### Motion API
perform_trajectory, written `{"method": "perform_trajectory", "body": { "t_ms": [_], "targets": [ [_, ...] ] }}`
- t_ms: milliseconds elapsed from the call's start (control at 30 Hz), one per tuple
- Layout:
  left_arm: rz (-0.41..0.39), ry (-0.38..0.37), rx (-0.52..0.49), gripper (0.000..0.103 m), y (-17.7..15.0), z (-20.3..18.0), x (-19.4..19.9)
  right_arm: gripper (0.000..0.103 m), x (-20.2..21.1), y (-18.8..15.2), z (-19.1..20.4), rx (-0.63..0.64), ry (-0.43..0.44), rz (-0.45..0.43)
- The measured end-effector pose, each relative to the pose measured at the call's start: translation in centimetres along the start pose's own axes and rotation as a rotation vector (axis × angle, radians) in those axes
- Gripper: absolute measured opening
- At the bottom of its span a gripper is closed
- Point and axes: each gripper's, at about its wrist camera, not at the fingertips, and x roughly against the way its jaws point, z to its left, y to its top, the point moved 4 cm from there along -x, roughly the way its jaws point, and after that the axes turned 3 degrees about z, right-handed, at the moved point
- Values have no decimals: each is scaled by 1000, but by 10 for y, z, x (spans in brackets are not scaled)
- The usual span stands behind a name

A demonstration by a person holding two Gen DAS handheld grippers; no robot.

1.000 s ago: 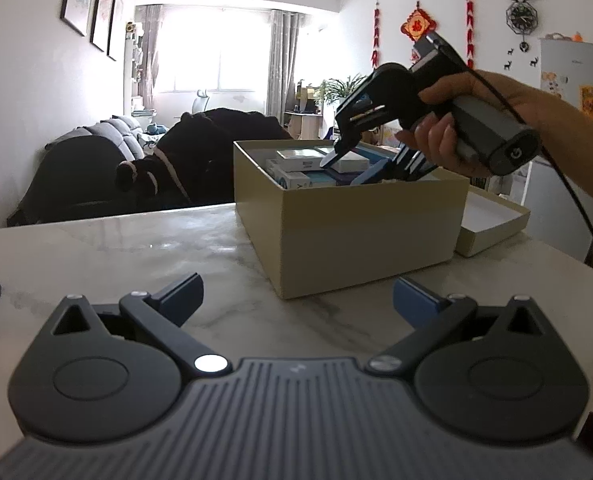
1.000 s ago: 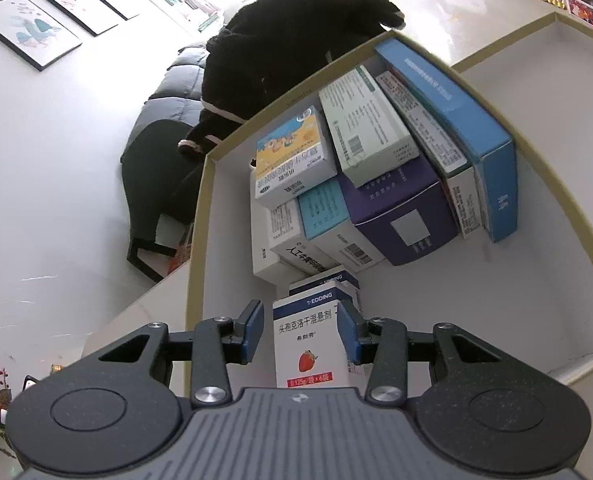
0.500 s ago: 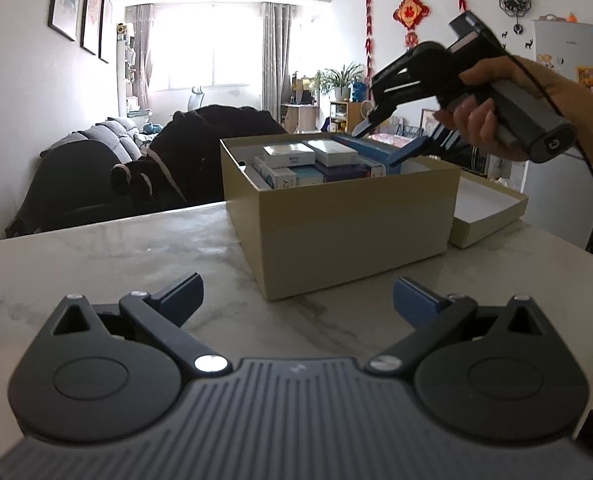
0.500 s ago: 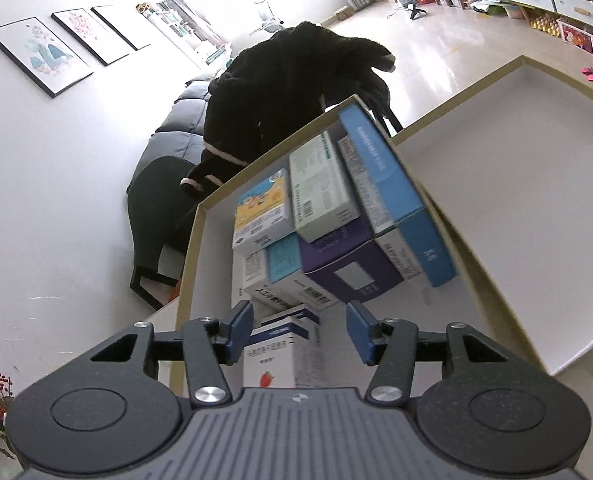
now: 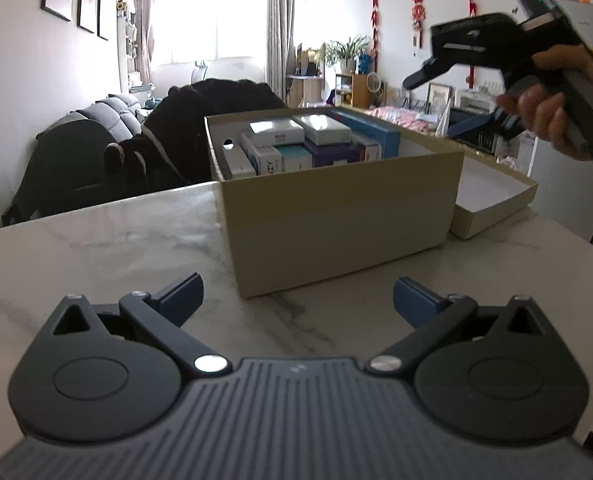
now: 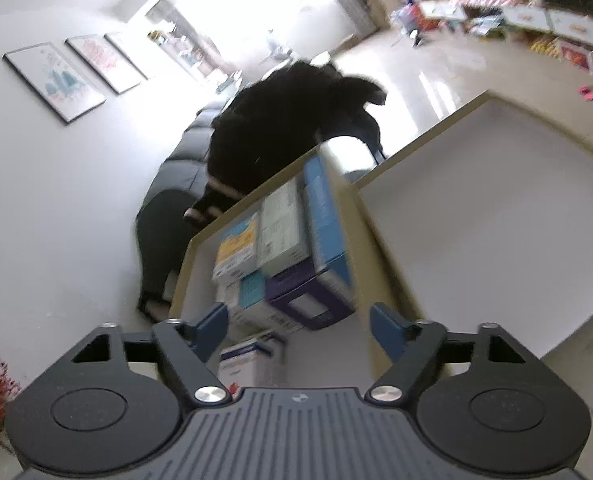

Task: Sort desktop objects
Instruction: 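Move the right gripper to the edge of the white box lid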

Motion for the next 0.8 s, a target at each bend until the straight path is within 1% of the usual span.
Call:
{"method": "perform_trajectory", "body": {
  "t_ms": [133, 200, 333, 467, 567, 600, 667, 800],
  "targets": [
    [31, -1, -3, 103, 2, -8, -8, 88, 15, 2, -14, 36, -19, -60],
    [62, 10, 8, 103, 3, -11, -13, 89, 21, 2, -23, 41, -28, -81],
    [139, 40, 59, 103, 5, -11, -23, 99, 32, 0, -48, 38, -72, -146],
    [172, 29, 138, 103, 9, -8, -27, 102, 38, -2, -79, 15, -157, -210],
    [172, 23, 153, 103, 13, -10, -27, 102, 39, -1, -106, 4, -260, -253],
    [173, 24, 148, 103, 13, -11, -28, 102, 38, -1, -116, -5, -297, -262],
    [176, 27, 138, 103, 15, -15, -30, 102, 37, 0, -137, -56, -336, -274],
    [183, 21, 134, 103, 19, -21, -35, 102, 32, 1, -177, -187, -354, -277]
  ]
}}
